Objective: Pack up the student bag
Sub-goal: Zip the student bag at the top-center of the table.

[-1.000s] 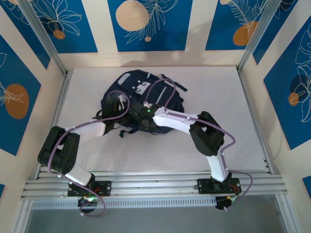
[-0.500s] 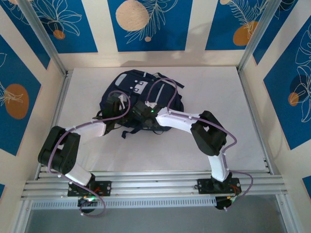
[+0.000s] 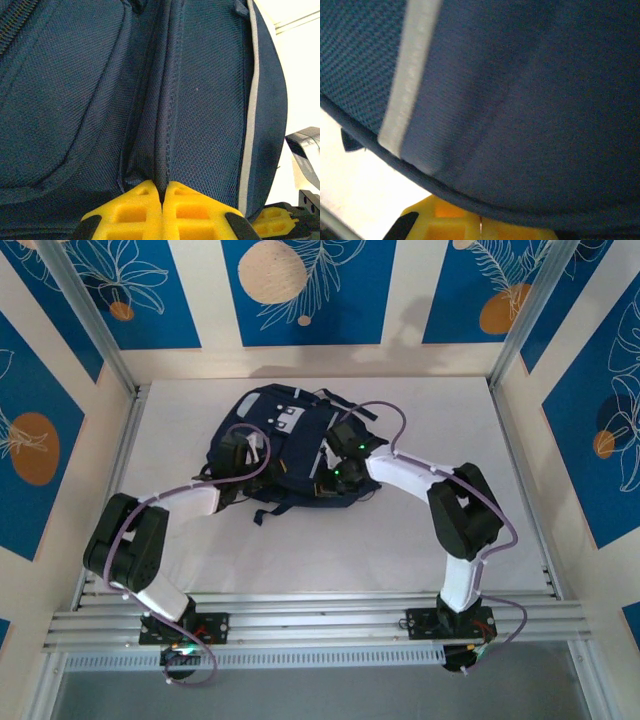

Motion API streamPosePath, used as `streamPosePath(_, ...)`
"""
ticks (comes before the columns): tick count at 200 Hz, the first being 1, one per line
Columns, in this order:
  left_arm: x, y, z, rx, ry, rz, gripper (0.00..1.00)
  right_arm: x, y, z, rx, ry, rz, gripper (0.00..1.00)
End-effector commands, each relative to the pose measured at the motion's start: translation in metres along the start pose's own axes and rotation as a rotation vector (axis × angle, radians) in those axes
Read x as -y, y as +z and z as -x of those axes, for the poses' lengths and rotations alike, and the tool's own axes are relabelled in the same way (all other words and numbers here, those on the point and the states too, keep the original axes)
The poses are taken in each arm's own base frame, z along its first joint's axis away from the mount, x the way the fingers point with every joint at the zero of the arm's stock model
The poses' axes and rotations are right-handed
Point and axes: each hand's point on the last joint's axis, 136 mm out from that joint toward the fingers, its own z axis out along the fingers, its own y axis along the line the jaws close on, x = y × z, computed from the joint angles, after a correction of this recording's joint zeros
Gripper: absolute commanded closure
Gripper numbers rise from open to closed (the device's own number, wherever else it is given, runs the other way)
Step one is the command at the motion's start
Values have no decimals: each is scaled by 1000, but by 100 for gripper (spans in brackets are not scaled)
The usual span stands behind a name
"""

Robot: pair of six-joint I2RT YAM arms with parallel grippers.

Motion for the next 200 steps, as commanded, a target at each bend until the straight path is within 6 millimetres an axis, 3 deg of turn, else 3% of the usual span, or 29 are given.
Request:
streamPosePath(1, -2, -1, 13, 15, 41, 20, 100, -9, -23, -18, -83, -51, 86, 100)
streamPosePath(22, -3, -2, 14, 12, 48, 33, 100, 10, -34, -19, -93, -118, -48, 100)
streamPosePath(55, -2, -3, 17, 12, 54, 45, 100, 60, -44, -12, -63, -199, -331, 100)
streamPosePath(115, -3, -10, 21, 5, 84, 81, 100, 126, -68, 34, 38, -405, -872, 100)
streamPosePath(134, -4, -9, 20, -1, 79, 84, 100, 135, -69, 52, 61, -537, -1042, 100)
streamPosePath(147, -3, -9, 19, -13, 64, 75, 100, 130, -60, 57, 67, -577, -1053, 100)
streamPosePath(186, 10, -18, 7, -57, -32, 23, 44, 91, -34, 54, 140, -561, -871, 100)
streamPosePath(200, 18, -21, -3, -72, -72, -5, 34, 79, -26, 50, 142, -530, -779, 100)
